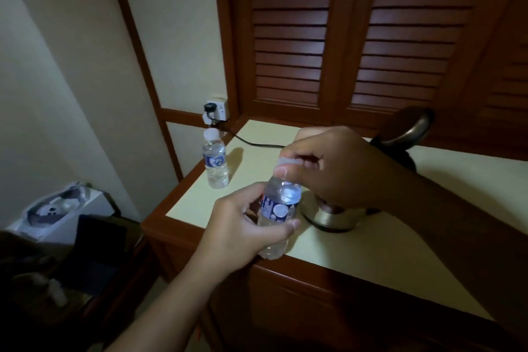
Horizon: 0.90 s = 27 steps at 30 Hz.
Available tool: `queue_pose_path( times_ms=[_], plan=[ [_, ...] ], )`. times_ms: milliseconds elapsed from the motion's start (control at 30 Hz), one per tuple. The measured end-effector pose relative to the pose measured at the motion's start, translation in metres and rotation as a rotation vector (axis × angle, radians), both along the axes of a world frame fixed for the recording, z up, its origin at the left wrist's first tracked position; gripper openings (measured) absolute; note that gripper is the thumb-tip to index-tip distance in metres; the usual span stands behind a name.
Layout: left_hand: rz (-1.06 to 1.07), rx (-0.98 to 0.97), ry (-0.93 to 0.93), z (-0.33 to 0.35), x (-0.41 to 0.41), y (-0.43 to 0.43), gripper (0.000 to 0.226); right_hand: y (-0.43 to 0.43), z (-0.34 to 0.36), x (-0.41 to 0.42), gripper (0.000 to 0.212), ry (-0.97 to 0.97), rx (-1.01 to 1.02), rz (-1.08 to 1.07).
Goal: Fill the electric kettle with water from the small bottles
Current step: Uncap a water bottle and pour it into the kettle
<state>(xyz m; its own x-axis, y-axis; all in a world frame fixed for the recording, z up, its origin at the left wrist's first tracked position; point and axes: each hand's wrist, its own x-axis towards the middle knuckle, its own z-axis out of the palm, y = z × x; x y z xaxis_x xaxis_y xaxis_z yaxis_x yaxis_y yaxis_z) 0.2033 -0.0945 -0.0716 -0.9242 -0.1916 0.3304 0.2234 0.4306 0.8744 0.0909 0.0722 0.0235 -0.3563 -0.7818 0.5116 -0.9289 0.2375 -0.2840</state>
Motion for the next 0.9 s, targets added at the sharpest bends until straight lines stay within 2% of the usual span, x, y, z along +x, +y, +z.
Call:
queue_pose_path(
  times_ms=[133,333,500,667,900],
  plan=[
    [-0.187,-0.013,-0.052,0.007,-0.019,0.015,0.038,0.037,0.016,-0.002,0.014,-0.068,0.2,-0.017],
    [-0.428,0.046,-0.116,0.014,-0.037,0.039,0.041,0.082,0.023,-0.003,0.037,-0.114,0.233,-0.048],
    [-0.481,0.073,-0.137,0.012,-0.047,0.056,0.047,0.108,0.013,0.005,0.052,-0.126,0.161,-0.095],
    [-0.524,0.042,-0.156,0.008,-0.052,0.067,0.047,0.126,-0.004,0.018,0.056,-0.284,0.023,-0.161],
    [-0.419,0.043,-0.123,-0.001,-0.045,0.074,0.043,0.141,-0.05,0.026,0.036,-0.413,-0.305,-0.245]
  ],
)
